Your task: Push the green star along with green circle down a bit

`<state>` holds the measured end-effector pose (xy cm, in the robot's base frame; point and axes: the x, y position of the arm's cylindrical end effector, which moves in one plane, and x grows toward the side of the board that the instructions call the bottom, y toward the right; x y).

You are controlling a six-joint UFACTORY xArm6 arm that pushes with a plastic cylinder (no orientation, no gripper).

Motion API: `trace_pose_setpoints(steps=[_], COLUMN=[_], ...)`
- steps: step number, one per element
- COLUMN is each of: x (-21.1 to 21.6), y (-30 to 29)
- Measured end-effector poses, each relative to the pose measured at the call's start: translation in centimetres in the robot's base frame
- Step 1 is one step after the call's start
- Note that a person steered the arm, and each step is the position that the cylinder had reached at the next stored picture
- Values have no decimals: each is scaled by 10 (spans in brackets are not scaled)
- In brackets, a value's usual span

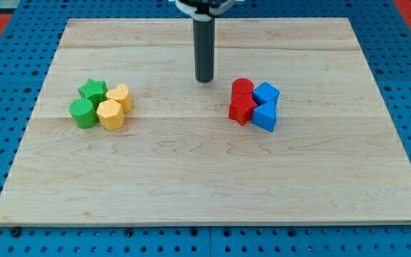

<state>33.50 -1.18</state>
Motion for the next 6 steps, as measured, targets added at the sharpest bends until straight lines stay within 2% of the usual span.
trace_pose_setpoints(steps=[1, 2, 3, 5, 6], x=[-26, -17, 8, 17, 31], y=[-82, -179, -191, -155, -193])
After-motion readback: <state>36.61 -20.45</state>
